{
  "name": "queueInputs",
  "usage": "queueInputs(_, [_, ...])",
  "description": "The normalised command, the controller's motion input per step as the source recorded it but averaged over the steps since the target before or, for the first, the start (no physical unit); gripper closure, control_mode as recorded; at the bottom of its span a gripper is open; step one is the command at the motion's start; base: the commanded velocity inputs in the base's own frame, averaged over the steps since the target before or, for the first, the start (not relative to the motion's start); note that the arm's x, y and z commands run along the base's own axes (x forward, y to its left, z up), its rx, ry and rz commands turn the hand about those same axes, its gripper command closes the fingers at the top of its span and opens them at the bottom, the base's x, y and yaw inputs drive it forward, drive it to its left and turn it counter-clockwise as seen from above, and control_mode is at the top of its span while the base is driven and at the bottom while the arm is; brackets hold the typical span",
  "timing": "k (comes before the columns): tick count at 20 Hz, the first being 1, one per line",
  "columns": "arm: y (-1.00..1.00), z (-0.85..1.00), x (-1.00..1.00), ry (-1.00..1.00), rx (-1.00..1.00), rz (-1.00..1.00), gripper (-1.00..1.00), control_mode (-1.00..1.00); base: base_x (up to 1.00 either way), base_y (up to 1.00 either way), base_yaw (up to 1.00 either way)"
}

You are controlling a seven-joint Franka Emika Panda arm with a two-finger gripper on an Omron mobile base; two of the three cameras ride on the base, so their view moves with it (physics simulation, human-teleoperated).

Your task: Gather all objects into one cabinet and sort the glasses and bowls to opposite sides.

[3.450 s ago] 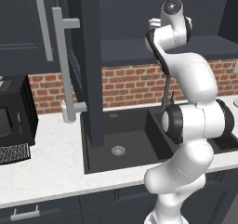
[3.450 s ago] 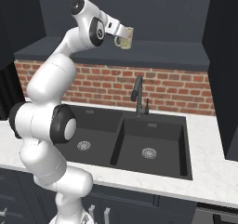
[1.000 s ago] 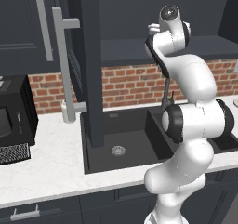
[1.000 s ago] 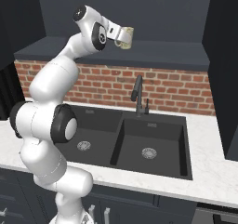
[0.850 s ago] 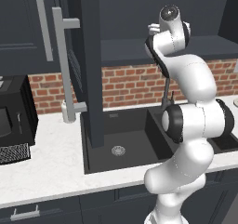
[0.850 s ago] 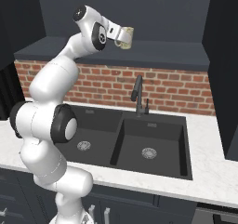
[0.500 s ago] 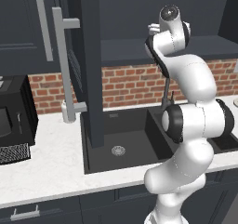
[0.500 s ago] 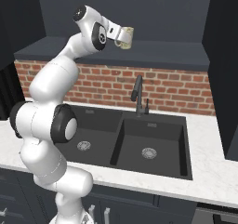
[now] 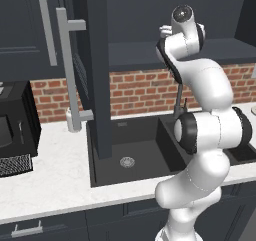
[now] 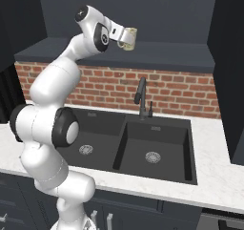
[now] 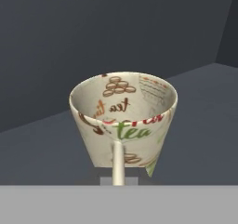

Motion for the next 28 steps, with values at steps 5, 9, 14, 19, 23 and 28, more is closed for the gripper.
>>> queueInputs(5, [-0.04,0.0,-0.52,-0.03,0.0,0.01,1.0,-1.0,0.0,0.0,0.0])
queueInputs(9, [-0.12,0.0,-0.79,-0.01,0.0,0.07,1.0,-1.0,0.0,0.0,0.0])
queueInputs(14, [-0.01,0.0,-0.97,-0.01,0.0,0.17,1.0,-1.0,0.0,0.0,0.0])
queueInputs(19, [0.0,0.07,-1.0,0.0,0.0,0.25,1.0,-1.0,0.0,0.0,0.0])
queueInputs(23, [0.03,0.35,-0.97,0.0,0.0,0.24,1.0,-1.0,0.0,0.0,0.0])
queueInputs(28, [0.41,0.41,-0.92,0.01,-0.01,0.16,1.0,-1.0,0.0,0.0,0.0])
